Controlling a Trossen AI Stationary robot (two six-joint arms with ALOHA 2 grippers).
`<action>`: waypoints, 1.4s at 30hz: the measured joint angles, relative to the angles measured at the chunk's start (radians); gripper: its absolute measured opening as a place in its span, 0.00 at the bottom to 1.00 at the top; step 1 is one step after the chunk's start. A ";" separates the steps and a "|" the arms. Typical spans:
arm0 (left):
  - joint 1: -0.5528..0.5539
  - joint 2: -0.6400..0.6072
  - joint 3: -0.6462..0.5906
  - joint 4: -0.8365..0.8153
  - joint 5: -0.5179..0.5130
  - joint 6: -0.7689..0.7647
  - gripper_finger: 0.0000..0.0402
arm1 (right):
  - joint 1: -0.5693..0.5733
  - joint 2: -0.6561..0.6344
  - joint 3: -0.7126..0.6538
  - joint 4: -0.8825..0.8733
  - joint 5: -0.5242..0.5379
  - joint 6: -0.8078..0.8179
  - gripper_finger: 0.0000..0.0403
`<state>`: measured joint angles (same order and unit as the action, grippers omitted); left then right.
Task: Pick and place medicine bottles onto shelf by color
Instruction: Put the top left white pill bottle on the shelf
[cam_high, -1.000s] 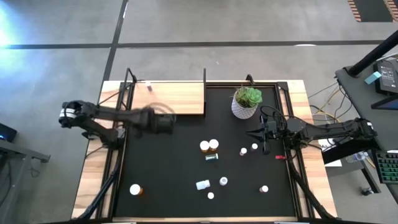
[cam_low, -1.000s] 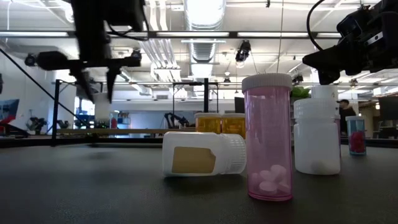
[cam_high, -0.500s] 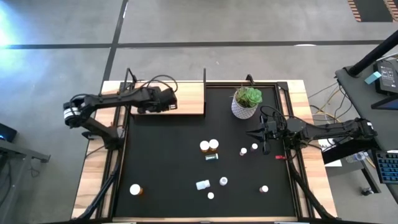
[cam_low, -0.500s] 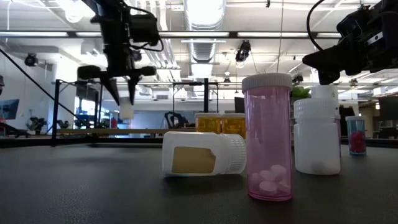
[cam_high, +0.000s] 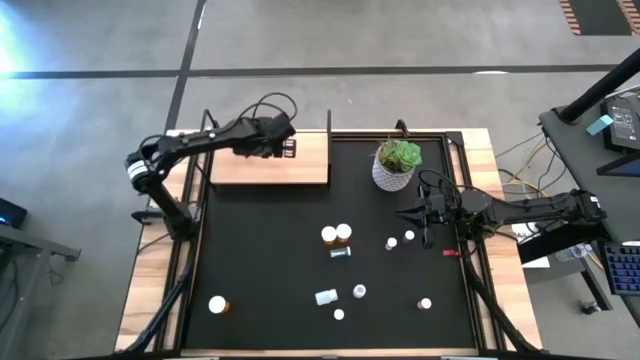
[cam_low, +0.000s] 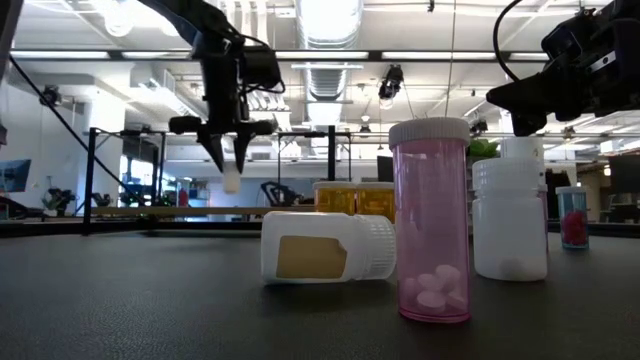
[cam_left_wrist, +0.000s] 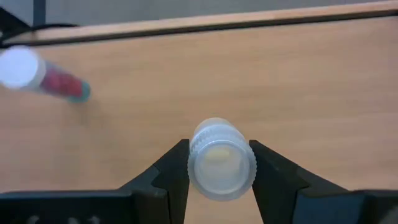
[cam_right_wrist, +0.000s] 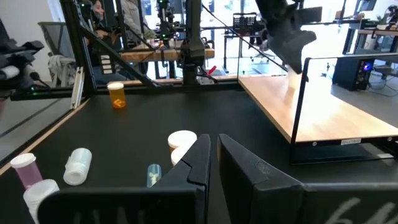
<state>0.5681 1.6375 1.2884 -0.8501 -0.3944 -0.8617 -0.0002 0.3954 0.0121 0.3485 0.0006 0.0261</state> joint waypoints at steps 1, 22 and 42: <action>0.011 0.008 0.000 0.015 0.001 0.010 0.31 | 0.000 0.000 0.000 0.000 0.000 0.000 0.06; 0.163 0.049 0.020 0.027 0.081 0.171 0.31 | 0.000 0.000 0.000 0.000 0.000 0.000 0.06; 0.190 0.080 0.015 0.035 0.090 0.169 0.31 | 0.000 0.000 0.000 0.000 0.000 0.000 0.06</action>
<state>0.7582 1.7171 1.3034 -0.8154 -0.3049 -0.6922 -0.0002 0.3954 0.0122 0.3485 0.0002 0.0259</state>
